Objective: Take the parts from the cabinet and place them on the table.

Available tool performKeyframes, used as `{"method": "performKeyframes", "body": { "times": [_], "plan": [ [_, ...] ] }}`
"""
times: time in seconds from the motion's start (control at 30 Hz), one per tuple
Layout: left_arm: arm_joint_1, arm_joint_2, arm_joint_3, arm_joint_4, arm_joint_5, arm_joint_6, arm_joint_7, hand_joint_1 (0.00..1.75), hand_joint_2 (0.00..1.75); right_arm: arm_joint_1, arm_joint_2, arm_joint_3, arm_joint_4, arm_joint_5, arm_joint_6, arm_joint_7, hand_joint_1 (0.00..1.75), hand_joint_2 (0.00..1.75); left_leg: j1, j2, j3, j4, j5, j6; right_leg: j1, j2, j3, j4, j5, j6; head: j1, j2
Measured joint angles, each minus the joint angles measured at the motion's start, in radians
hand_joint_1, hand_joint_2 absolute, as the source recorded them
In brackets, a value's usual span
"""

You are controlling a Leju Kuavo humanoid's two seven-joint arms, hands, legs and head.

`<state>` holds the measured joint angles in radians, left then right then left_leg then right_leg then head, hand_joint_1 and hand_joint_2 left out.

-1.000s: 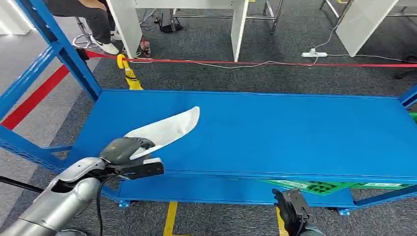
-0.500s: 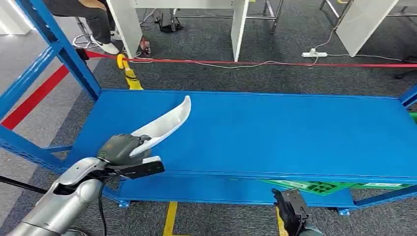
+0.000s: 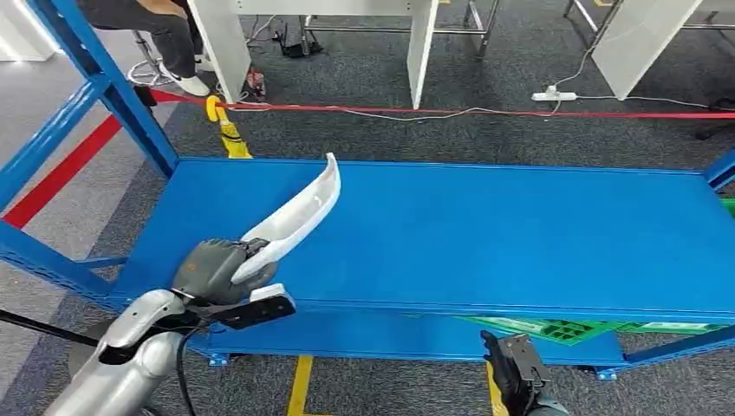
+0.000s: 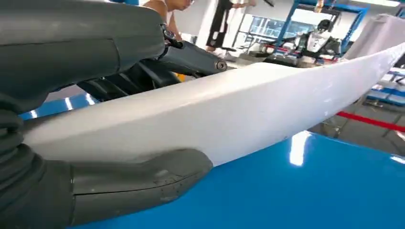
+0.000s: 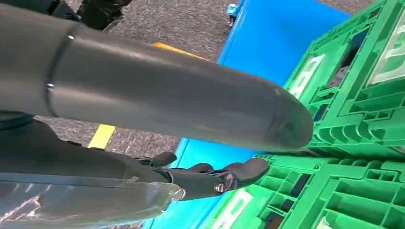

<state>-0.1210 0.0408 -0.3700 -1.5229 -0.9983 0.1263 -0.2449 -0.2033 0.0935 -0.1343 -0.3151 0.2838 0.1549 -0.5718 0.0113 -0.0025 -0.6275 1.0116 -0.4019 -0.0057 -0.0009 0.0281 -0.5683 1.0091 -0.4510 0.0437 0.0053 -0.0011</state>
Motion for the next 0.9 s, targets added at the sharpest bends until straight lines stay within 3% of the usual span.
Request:
{"method": "performKeyframes", "body": {
  "times": [0.17,0.23,0.27,0.33,0.37,0.4,0.43,0.47,0.53,0.57,0.6,0.63,0.7,0.73,0.77,0.83,0.87,0.9],
  "plan": [
    [0.087,-0.028,-0.013,-0.102,-0.014,0.054,-0.016,1.75,1.75,0.013,0.0,0.0,0.0,-0.003,-0.006,-0.039,0.0,0.0,-0.011,0.0,0.0,0.004,-0.002,0.017,-0.011,0.001,0.003,-0.007,0.005,0.016,-0.001,0.0],
    [0.124,-0.039,-0.031,-0.145,-0.015,0.071,-0.022,1.75,1.75,0.017,-0.007,-0.001,0.0,-0.005,-0.001,-0.047,0.0,0.0,-0.002,0.004,0.01,-0.021,0.011,0.026,-0.01,-0.004,-0.006,0.002,-0.011,0.02,0.0,0.0],
    [0.14,-0.044,-0.04,-0.163,-0.018,0.086,-0.026,1.75,1.75,0.017,-0.01,-0.001,0.0,-0.005,0.0,-0.049,0.0,0.0,0.0,0.006,0.013,-0.025,0.012,0.029,-0.009,-0.012,-0.02,0.038,-0.043,0.023,0.005,0.0],
    [0.168,-0.049,-0.055,-0.188,-0.019,0.107,-0.031,1.75,1.75,0.019,-0.014,0.0,0.0,-0.002,-0.001,-0.053,0.0,0.0,-0.001,0.008,0.012,-0.025,0.012,0.03,-0.013,-0.018,-0.082,0.189,-0.122,0.027,0.006,0.0],
    [0.182,-0.05,-0.061,-0.197,-0.021,0.116,-0.032,1.75,1.75,0.023,-0.016,0.0,0.0,-0.004,-0.003,-0.055,0.0,0.0,-0.001,0.008,0.011,-0.025,0.012,0.03,-0.014,-0.018,-0.113,0.258,-0.147,0.031,0.005,0.0],
    [0.194,-0.051,-0.066,-0.202,-0.025,0.121,-0.033,1.75,1.75,0.028,-0.02,-0.001,0.0,-0.006,-0.004,-0.057,0.0,0.0,0.0,0.008,0.011,-0.024,0.012,0.03,-0.015,-0.019,-0.13,0.298,-0.154,0.034,0.006,0.0],
    [0.206,-0.052,-0.071,-0.207,-0.026,0.125,-0.033,1.75,1.75,0.032,-0.026,-0.002,0.0,-0.008,-0.005,-0.058,0.0,0.0,0.002,0.008,0.011,-0.024,0.012,0.029,-0.018,-0.019,-0.122,0.286,-0.133,0.038,0.005,0.0],
    [0.215,-0.052,-0.075,-0.212,-0.027,0.129,-0.033,1.75,1.75,0.033,-0.028,-0.002,0.0,-0.008,-0.006,-0.059,0.0,0.0,0.006,0.008,0.011,-0.023,0.014,0.025,-0.022,-0.02,-0.094,0.231,-0.095,0.043,0.006,0.0],
    [0.23,-0.052,-0.083,-0.223,-0.024,0.138,-0.036,1.75,1.75,0.031,-0.035,-0.002,0.0,-0.01,-0.015,-0.057,0.0,0.0,0.015,0.007,0.01,-0.016,0.013,0.008,-0.036,-0.028,0.008,0.048,-0.017,0.061,0.006,0.0],
    [0.236,-0.052,-0.086,-0.23,-0.022,0.143,-0.039,1.75,1.75,0.03,-0.032,-0.002,0.0,-0.011,-0.023,-0.05,0.0,0.0,0.009,0.005,0.008,-0.014,0.013,-0.003,-0.033,-0.024,0.037,0.01,-0.041,0.074,0.013,0.0],
    [0.242,-0.053,-0.088,-0.236,-0.02,0.146,-0.04,1.75,1.75,0.031,-0.033,-0.003,0.0,-0.011,-0.028,-0.047,0.0,0.0,0.005,0.004,0.007,-0.013,0.015,-0.008,-0.032,-0.01,0.033,0.025,-0.018,0.047,0.013,0.0],
    [0.247,-0.053,-0.092,-0.241,-0.017,0.15,-0.044,1.75,1.75,0.033,-0.035,-0.003,0.0,-0.011,-0.032,-0.044,0.0,0.0,0.004,0.001,0.005,-0.005,0.02,-0.016,-0.037,-0.011,0.025,0.021,-0.028,0.033,0.01,0.0],
    [0.255,-0.053,-0.092,-0.245,-0.016,0.152,-0.046,1.75,1.75,0.034,-0.037,-0.004,0.001,-0.01,-0.036,-0.043,0.0,0.0,0.008,0.0,0.002,-0.009,0.031,-0.025,-0.032,-0.007,0.013,0.033,-0.024,0.014,0.008,0.0],
    [0.258,-0.053,-0.092,-0.246,-0.016,0.153,-0.046,1.75,1.75,0.034,-0.038,-0.005,0.001,-0.01,-0.045,-0.041,0.0,0.0,0.011,0.001,-0.003,-0.004,0.022,-0.028,-0.033,-0.008,0.007,0.03,-0.018,0.002,0.006,0.0],
    [0.262,-0.053,-0.093,-0.249,-0.016,0.155,-0.047,1.75,1.75,0.033,-0.039,-0.006,0.001,-0.008,-0.057,-0.034,0.0,0.0,0.011,0.002,-0.014,0.021,-0.017,-0.03,-0.032,-0.008,0.0,0.03,-0.011,-0.008,0.001,0.0],
    [0.268,-0.053,-0.095,-0.255,-0.014,0.171,-0.048,1.75,1.75,0.035,-0.042,-0.011,0.001,0.006,-0.102,-0.01,0.0,0.0,0.007,0.002,-0.069,0.175,-0.127,-0.032,-0.026,-0.009,-0.02,0.031,0.004,-0.022,-0.002,0.0],
    [0.273,-0.053,-0.095,-0.257,-0.011,0.18,-0.048,1.75,1.75,0.038,-0.044,-0.012,0.002,0.015,-0.126,0.002,0.0,0.0,0.006,0.002,-0.094,0.255,-0.167,-0.031,-0.022,-0.011,-0.03,0.031,0.011,-0.025,-0.002,0.0],
    [0.279,-0.052,-0.095,-0.259,-0.008,0.191,-0.048,1.75,1.75,0.041,-0.046,-0.012,0.002,0.03,-0.153,0.017,0.0,0.0,0.005,0.002,-0.105,0.303,-0.184,-0.028,-0.018,-0.012,-0.04,0.031,0.017,-0.026,-0.001,0.0]
  ]
}}
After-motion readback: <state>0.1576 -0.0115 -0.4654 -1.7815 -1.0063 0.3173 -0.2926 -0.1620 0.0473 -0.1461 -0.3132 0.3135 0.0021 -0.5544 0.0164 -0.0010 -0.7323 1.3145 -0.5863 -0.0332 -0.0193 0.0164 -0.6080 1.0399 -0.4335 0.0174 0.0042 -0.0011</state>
